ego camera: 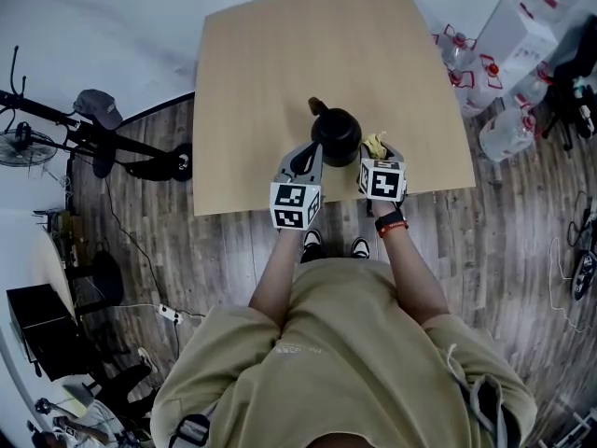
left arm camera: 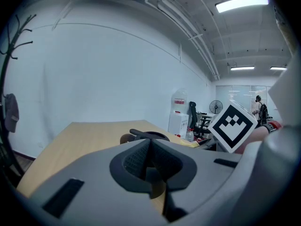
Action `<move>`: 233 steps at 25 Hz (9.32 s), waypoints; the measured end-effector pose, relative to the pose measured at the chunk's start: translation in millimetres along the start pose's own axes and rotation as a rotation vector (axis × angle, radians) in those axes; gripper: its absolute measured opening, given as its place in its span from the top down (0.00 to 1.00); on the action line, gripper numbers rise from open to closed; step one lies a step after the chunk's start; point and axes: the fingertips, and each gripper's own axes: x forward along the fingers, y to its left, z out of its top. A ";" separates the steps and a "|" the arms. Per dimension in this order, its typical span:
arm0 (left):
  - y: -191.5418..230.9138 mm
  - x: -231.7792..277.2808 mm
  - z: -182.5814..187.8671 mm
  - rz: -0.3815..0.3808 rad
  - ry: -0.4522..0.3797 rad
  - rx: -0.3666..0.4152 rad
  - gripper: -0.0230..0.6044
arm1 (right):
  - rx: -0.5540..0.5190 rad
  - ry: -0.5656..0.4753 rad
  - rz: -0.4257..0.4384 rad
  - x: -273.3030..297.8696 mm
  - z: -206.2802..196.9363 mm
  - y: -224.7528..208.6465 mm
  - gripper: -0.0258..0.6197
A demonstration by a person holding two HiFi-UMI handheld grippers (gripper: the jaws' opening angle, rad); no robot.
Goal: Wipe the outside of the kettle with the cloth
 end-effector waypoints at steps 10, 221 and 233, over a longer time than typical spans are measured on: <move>7.4 7.5 -3.2 0.012 0.020 0.010 0.92 | 0.040 -0.040 0.012 16.3 20.1 -15.3 0.70; 45.9 -30.8 -59.8 0.075 0.119 -0.042 0.92 | 0.312 0.024 0.276 61.3 34.7 -27.2 0.70; 41.3 -48.6 -63.3 0.018 0.101 -0.042 0.92 | 0.301 -0.050 0.229 -17.6 -11.1 7.2 0.69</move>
